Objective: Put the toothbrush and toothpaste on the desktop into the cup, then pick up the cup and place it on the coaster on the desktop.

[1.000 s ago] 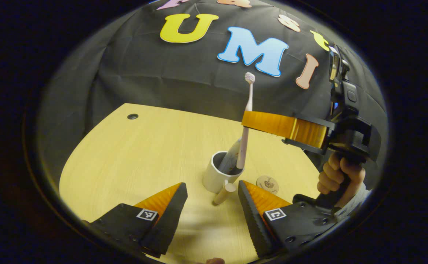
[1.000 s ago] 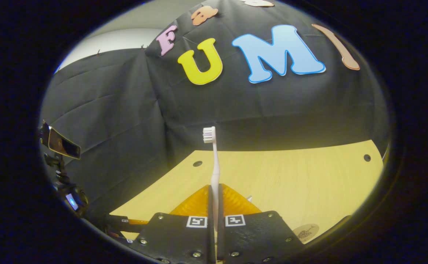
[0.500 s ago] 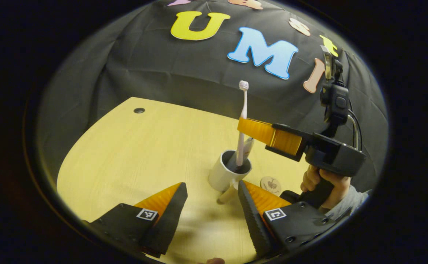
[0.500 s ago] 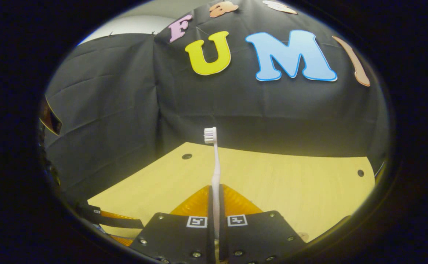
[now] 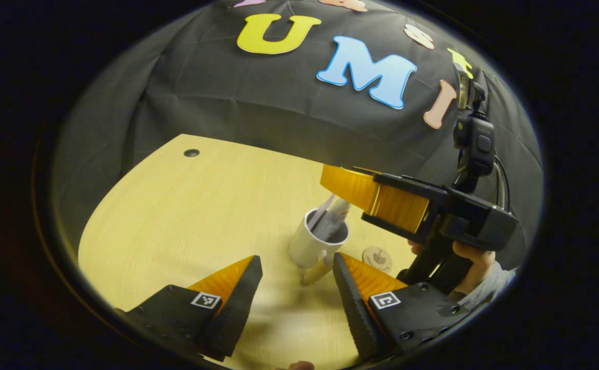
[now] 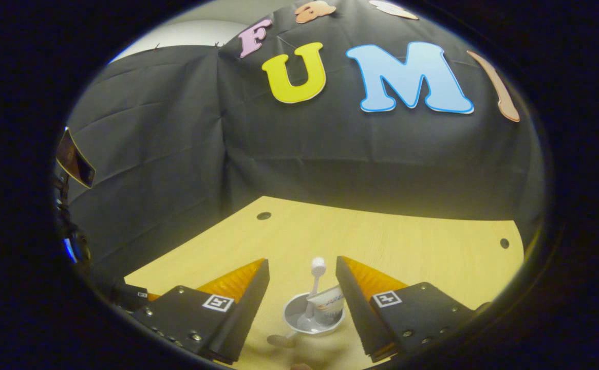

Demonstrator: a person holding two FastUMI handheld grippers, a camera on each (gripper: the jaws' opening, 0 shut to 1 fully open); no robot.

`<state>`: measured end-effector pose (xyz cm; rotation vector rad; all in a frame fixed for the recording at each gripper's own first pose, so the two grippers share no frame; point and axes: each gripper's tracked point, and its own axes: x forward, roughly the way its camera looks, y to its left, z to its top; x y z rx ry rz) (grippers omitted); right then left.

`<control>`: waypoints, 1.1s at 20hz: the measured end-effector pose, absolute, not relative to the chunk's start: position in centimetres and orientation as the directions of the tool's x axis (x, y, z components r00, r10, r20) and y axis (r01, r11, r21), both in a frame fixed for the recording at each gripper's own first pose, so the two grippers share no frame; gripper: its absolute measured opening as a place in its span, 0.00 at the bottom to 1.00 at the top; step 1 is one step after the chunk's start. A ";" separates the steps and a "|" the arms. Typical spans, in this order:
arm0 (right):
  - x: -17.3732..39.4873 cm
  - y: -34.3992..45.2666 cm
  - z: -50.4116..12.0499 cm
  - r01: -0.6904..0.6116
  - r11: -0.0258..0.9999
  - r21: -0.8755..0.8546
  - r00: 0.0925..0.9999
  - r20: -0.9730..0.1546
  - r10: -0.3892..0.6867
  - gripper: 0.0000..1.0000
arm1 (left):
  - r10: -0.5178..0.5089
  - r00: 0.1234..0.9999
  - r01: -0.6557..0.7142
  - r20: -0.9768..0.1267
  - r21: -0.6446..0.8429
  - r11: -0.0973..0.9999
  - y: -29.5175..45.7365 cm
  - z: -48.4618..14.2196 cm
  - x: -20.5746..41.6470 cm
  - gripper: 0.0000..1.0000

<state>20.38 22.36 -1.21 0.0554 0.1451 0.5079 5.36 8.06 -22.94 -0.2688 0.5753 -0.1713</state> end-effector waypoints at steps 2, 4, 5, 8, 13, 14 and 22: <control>20.3 22.1 -1.0 -0.472 0.878 0.085 0.870 -0.119 0.479 0.83 | -0.238 0.824 0.089 -0.514 -0.297 0.951 7.7 -23.0 5.3 0.90; 20.2 21.6 -0.5 -0.465 0.880 0.092 0.874 -0.109 0.473 0.83 | -0.241 0.823 0.094 -0.514 -0.296 0.951 7.5 -22.9 5.3 0.90; 20.2 21.4 -0.3 -0.461 0.882 0.100 0.877 -0.102 0.470 0.83 | -0.242 0.823 0.095 -0.515 -0.295 0.951 7.3 -22.9 5.4 0.90; 20.0 20.3 0.6 -0.443 0.887 0.130 0.886 -0.084 0.455 0.79 | -0.245 0.818 0.098 -0.520 -0.293 0.951 6.9 -23.1 5.4 0.90; 19.1 17.5 1.3 -0.398 0.907 0.139 0.908 -0.082 0.412 0.83 | -0.260 0.802 0.106 -0.537 -0.301 0.948 5.8 -23.8 5.7 0.88; 18.9 16.7 1.5 -0.386 0.913 0.137 0.914 -0.081 0.398 0.83 | -0.263 0.799 0.108 -0.541 -0.300 0.948 5.6 -24.0 5.7 0.87; 16.7 11.5 1.9 -0.303 0.942 0.145 0.946 -0.076 0.316 0.83 | -0.262 0.754 0.116 -0.602 -0.271 0.956 3.1 -26.6 7.8 0.85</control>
